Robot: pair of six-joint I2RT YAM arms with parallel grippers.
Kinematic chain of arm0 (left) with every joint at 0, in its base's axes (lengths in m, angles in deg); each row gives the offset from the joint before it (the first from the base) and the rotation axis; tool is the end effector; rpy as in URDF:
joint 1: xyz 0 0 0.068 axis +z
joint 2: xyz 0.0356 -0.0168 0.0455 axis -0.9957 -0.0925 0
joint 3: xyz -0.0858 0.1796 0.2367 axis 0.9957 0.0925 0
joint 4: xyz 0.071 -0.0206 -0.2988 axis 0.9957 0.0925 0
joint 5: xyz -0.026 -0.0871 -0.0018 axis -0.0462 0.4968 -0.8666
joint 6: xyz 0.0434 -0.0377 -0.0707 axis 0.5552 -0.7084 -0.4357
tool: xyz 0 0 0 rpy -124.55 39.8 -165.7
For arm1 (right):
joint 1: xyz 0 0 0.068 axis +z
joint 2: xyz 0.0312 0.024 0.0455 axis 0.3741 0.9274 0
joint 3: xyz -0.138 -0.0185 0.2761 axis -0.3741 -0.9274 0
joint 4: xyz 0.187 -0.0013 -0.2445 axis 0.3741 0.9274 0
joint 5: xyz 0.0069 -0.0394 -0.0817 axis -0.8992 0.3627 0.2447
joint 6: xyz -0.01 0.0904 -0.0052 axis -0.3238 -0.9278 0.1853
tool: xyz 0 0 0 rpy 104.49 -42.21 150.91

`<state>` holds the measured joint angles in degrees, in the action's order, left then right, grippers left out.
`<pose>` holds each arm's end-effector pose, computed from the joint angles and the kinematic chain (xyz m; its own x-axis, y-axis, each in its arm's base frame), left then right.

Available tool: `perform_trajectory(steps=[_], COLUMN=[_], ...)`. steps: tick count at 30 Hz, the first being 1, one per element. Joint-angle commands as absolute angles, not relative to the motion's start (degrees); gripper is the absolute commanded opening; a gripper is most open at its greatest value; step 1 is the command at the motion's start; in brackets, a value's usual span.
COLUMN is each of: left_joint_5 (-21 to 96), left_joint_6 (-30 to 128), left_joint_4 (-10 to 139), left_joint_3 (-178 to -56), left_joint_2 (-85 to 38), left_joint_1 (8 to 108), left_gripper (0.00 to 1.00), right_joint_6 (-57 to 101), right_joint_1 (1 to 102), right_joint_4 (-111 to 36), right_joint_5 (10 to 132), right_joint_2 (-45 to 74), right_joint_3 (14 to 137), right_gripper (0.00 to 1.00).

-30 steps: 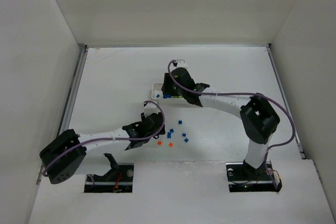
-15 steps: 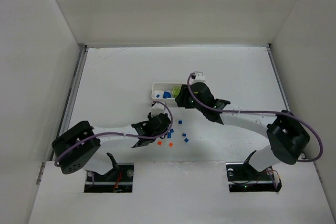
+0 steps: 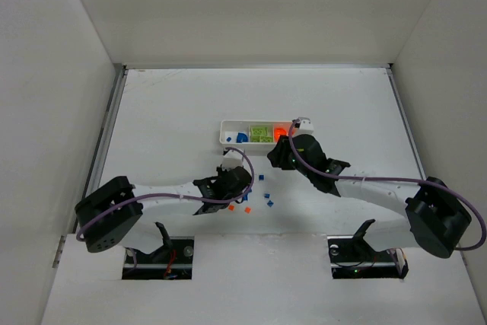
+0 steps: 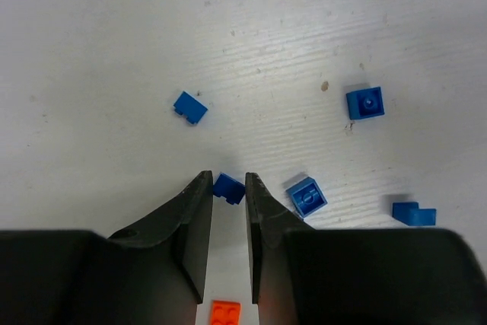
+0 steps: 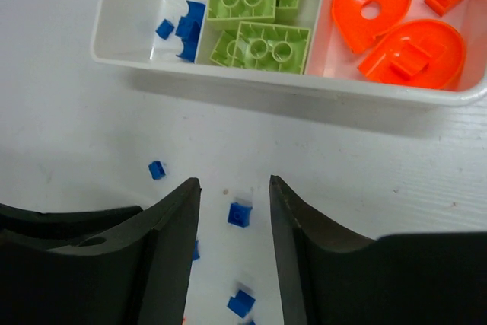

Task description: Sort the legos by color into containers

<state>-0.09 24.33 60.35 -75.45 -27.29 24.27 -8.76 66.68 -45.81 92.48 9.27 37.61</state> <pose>0.1880 -0.2508 0.1329 -0.6087 0.0333 -0.7927 0.2744 0.9463 -0.1710 0.2600 0.2305 0.1961 -0.6109 0.2276 -0.7583 -0.2127 0.8754 0.4341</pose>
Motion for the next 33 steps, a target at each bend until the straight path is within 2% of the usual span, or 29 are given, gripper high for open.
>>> perform_trajectory(steps=[1,3,6,13,20,22,27,29,33], left_joint_5=[-3.1,-2.4,-1.3,4.5,4.5,4.4,4.1,3.6,3.4], left_joint_6=[25.1,26.0,27.5,30.2,32.4,32.7,33.4,33.7,33.5], left_joint_4=[62.5,62.4,61.5,56.6,56.4,56.7,56.2,56.1,55.9], left_joint_3=[-79.1,-80.5,-84.1,-94.6,-103.4,-104.8,-104.3,-102.9,-97.3], left_joint_2=[-21.0,-19.6,-20.4,-31.7,-44.3,-46.3,-44.9,-42.3,-34.9], left_joint_1=[24.9,26.8,30.3,40.3,45.8,46.2,46.0,45.9,45.8], left_gripper=[0.11,0.11,0.11,0.12,0.13,0.17,0.35,0.39,0.41], right_joint_6=[-8.7,-8.3,-8.6,-8.6,-9.0,-9.1,-9.1,-9.2,-9.8], right_joint_1=[67.6,69.2,71.0,75.1,78.7,79.3,79.8,79.8,80.0], right_joint_4=[-47.4,-46.1,-46.1,-46.1,-45.8,-45.5,-45.2,-45.0,-44.2], right_joint_5=[93.3,93.7,96.5,98.6,101.3,101.7,101.8,102.4,103.5], right_joint_2=[7.2,7.5,7.9,9.2,12.6,13.6,17.1,18.6,21.6], right_joint_3=[35.5,34.9,33.5,33.6,35.8,36.5,38.7,39.6,41.4], right_gripper=[0.45,0.41,0.4,0.4,0.5,0.51,0.51,0.5,0.43])
